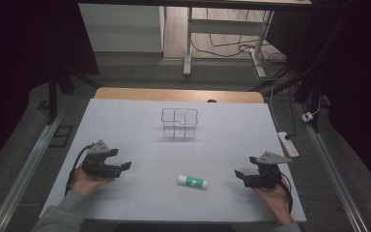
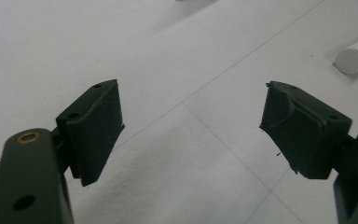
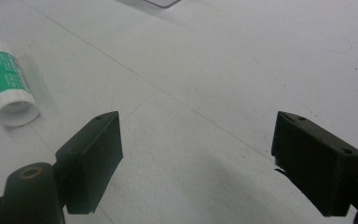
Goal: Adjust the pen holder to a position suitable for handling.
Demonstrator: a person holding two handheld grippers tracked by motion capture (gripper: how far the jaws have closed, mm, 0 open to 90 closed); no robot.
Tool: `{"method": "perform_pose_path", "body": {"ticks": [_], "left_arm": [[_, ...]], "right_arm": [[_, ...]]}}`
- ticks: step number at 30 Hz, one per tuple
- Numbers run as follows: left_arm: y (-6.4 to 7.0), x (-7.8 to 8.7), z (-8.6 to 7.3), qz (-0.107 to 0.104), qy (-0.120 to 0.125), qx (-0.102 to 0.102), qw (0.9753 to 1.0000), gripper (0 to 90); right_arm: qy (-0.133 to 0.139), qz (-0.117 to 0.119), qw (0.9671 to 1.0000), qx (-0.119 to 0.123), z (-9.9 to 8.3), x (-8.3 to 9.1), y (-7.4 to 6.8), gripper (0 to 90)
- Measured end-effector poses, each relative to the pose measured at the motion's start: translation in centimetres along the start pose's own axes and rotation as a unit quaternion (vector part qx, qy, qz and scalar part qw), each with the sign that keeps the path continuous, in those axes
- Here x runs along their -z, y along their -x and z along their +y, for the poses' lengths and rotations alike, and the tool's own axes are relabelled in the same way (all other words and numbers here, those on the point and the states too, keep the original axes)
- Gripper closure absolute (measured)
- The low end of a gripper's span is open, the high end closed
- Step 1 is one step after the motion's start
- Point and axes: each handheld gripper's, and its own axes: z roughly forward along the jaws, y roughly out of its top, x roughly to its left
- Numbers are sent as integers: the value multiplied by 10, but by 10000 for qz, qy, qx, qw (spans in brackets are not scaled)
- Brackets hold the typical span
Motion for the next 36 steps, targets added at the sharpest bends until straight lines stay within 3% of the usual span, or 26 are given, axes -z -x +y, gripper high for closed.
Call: {"method": "perform_pose_path", "body": {"ticks": [12,21,36], "left_arm": [[-3,-4,12,-14,21,53,10000,210],[-11,-15,23,68,-34,76,9999,214],[-15,-37,42,-30,-80,82,9999,234]], "right_arm": [[0,6,10000,-4,0,-1,0,156],[-15,8,10000,4,0,-2,0,157],[-73,7,10000,21,0,-4,0,158]]}}
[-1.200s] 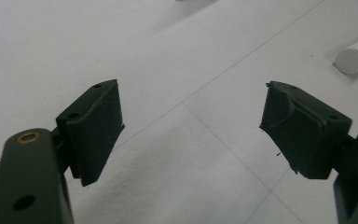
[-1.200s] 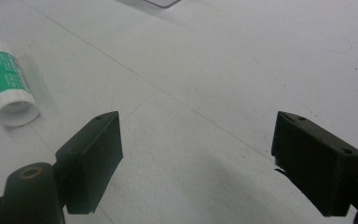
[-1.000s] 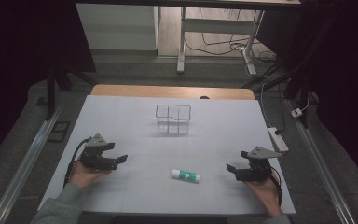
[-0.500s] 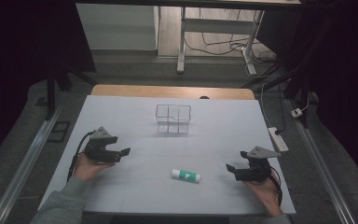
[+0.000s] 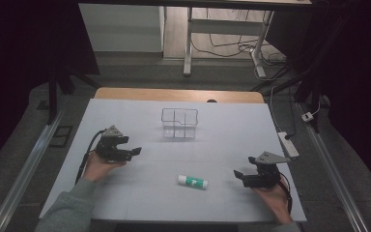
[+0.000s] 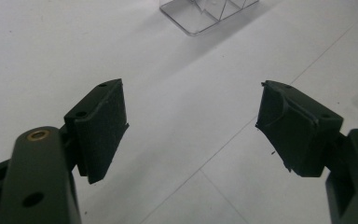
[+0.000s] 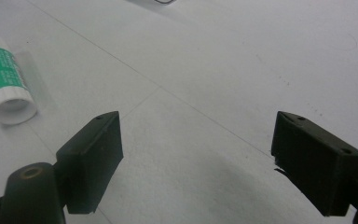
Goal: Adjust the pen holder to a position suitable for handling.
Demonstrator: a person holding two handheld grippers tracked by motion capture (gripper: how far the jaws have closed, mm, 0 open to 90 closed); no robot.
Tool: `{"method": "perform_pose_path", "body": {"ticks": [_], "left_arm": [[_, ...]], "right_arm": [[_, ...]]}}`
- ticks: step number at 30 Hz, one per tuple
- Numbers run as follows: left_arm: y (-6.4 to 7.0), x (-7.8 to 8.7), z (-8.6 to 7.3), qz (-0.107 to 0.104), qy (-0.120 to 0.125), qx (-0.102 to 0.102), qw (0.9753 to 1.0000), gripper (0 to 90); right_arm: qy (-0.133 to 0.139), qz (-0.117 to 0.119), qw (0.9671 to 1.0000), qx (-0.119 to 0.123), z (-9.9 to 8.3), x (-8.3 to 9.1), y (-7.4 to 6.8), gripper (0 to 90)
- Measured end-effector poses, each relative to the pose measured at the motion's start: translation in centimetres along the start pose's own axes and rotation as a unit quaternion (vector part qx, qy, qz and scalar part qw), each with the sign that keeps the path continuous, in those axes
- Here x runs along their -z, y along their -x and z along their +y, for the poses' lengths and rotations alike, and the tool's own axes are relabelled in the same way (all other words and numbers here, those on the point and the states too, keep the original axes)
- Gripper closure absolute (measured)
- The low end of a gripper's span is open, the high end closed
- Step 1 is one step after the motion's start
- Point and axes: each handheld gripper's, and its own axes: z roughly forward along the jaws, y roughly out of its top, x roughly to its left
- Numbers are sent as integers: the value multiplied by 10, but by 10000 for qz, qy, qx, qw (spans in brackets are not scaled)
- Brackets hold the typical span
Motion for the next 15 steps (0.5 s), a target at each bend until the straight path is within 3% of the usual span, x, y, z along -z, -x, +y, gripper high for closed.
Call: {"method": "perform_pose_path", "body": {"ticks": [6,15], "left_arm": [[5,-4,3,-44,-61,-111,9999,234],[14,-3,2,-305,-139,-318,9989,225]], "right_arm": [[4,-10,10000,8,0,0,0,159],[36,55,10000,-53,2,-2,0,166]]}}
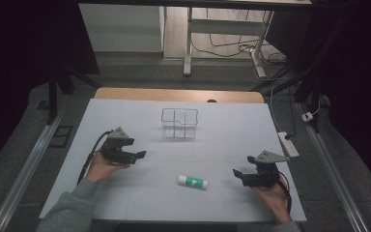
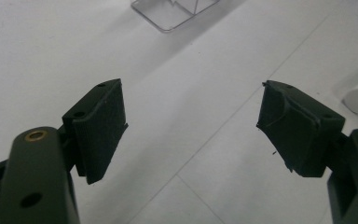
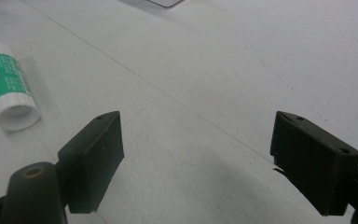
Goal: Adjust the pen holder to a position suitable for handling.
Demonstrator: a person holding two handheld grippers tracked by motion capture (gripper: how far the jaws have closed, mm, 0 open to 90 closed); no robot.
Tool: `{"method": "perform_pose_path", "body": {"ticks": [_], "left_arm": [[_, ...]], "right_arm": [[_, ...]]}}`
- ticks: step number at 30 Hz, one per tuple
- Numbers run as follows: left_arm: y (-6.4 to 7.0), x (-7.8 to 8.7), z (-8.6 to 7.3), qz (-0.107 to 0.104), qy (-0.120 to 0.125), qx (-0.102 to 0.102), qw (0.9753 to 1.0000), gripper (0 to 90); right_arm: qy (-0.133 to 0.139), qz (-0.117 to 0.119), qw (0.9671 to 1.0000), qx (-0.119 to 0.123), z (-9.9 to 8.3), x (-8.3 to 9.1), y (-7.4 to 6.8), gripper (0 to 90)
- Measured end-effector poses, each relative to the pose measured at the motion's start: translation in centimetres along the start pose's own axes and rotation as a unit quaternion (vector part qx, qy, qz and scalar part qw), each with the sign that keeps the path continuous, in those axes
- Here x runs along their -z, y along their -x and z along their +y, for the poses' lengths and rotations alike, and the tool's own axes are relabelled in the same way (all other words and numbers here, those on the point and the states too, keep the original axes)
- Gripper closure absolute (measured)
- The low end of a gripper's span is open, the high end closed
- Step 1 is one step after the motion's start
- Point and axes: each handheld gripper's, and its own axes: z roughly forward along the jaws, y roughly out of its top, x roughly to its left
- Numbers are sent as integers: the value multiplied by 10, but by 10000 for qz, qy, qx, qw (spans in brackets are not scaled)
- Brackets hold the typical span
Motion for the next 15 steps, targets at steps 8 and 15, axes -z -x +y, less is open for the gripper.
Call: {"method": "perform_pose_path", "body": {"ticks": [8,15], "left_arm": [[13,28,-30,119,44,77,9999,236],[12,42,-42,96,241,137,9996,240]], "right_arm": [[-18,129,9999,-18,3,0,-4,170],[-23,217,9998,22,11,0,-8,183]]}}
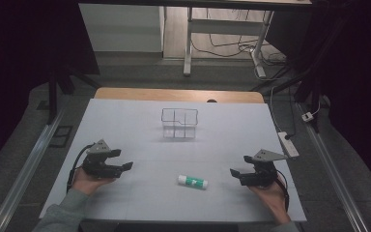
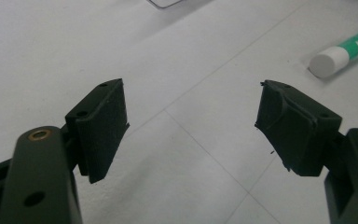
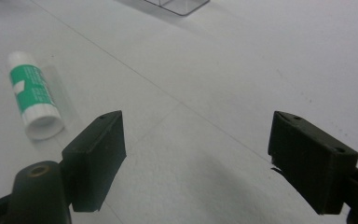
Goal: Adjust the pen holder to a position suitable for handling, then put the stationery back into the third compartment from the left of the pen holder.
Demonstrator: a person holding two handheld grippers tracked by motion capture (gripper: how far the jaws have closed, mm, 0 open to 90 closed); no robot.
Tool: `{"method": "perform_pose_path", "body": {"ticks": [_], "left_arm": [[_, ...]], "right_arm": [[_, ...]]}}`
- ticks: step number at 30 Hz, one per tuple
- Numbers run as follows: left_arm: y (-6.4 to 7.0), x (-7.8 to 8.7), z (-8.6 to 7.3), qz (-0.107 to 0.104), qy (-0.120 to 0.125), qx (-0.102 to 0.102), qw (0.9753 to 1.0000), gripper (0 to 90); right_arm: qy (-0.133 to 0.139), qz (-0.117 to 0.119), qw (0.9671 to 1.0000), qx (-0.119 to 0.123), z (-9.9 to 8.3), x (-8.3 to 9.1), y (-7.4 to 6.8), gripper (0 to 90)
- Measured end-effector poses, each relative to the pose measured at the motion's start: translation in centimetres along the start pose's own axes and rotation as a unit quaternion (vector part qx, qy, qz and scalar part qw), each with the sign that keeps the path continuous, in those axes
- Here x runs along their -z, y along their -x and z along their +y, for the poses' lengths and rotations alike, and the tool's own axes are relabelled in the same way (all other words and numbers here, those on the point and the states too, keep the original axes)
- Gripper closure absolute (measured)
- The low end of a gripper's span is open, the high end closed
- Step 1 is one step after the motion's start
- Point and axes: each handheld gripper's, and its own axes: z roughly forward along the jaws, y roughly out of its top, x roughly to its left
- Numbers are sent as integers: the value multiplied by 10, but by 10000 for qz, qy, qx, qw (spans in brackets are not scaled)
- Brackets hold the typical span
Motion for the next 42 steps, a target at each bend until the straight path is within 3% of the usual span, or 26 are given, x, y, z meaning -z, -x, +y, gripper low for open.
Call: {"method": "perform_pose_path", "body": {"ticks": [6,22,29,34,42], "left_arm": [[-1,-1,-3,-46,-72,-98,9999,239],[2,-4,-4,-52,-182,-204,9996,236],[3,-6,-5,-57,-224,-213,9995,235],[4,-7,-5,-64,-249,-244,9994,234],[4,-7,-5,-61,-257,-254,9993,231]], "right_arm": [[-6,8,10000,58,7,-2,-5,186],[-104,511,9982,305,44,-11,-26,201],[-236,853,9944,570,63,-23,-48,204],[-265,976,9924,695,74,-29,-57,207],[-528,1190,9877,867,86,-48,-73,206]]}}
